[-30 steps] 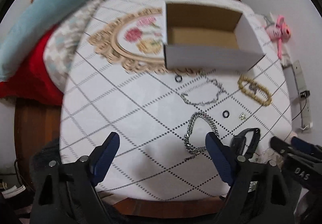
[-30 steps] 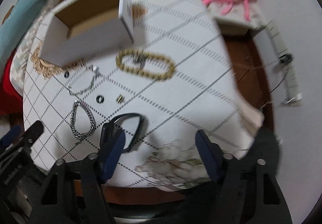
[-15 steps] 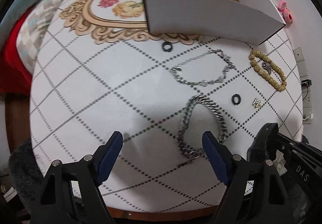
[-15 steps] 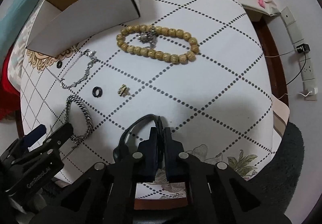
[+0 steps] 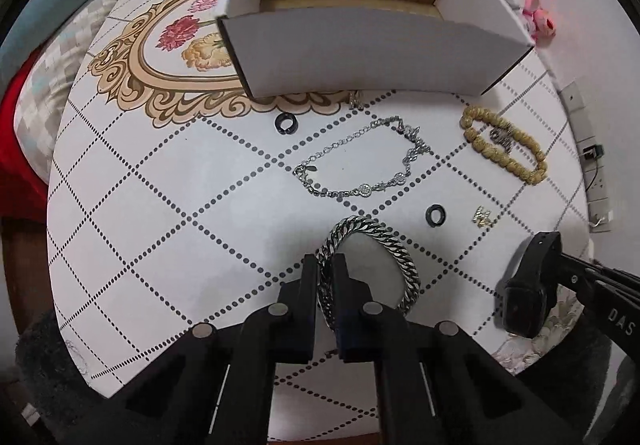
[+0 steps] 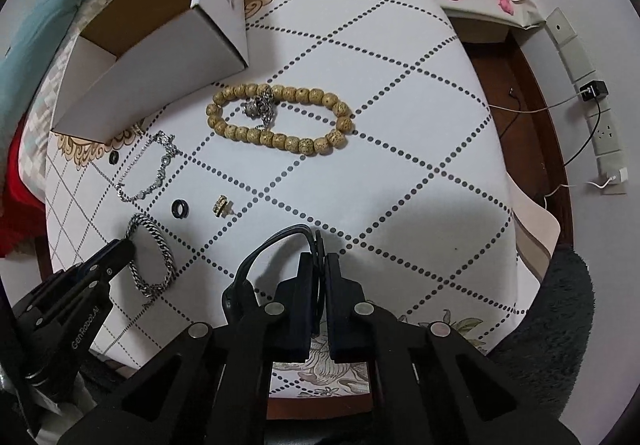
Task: Organize jewelry
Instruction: 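Grasp the thick silver chain bracelet with the left gripper while the right gripper grasps the black watch band, then carry both items over the white box and open both grippers to drop them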
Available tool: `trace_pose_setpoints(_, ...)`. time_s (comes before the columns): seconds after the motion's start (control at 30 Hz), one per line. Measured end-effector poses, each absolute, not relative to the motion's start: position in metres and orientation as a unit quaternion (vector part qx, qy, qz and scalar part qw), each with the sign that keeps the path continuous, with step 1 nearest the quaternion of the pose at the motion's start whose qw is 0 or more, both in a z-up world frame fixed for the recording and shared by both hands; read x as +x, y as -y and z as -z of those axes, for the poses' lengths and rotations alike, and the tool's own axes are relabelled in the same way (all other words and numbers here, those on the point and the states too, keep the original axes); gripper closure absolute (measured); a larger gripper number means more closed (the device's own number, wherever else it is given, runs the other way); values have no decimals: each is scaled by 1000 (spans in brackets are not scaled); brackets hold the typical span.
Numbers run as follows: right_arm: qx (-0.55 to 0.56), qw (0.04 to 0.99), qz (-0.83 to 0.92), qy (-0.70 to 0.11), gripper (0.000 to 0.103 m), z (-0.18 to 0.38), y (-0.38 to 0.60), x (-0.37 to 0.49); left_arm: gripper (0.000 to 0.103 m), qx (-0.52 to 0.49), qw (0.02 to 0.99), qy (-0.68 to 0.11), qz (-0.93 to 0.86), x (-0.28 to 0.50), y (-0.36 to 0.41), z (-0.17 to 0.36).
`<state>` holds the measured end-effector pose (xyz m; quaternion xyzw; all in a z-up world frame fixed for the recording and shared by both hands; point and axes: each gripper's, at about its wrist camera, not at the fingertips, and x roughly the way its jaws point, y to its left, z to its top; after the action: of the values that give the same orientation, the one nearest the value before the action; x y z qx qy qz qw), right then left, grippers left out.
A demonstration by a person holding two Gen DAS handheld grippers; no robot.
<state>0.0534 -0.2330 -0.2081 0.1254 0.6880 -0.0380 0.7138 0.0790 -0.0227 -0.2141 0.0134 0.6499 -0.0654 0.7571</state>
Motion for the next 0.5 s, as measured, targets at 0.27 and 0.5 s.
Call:
trace_pose_setpoints(0.27,137,726,23,-673,98,186,229,58,98,-14,780,-620,82,70,-7,174)
trace_pose_setpoints(0.5,152,736,-9,-660,98,165,223,63,99,-23,801,-591,92,78,20,128)
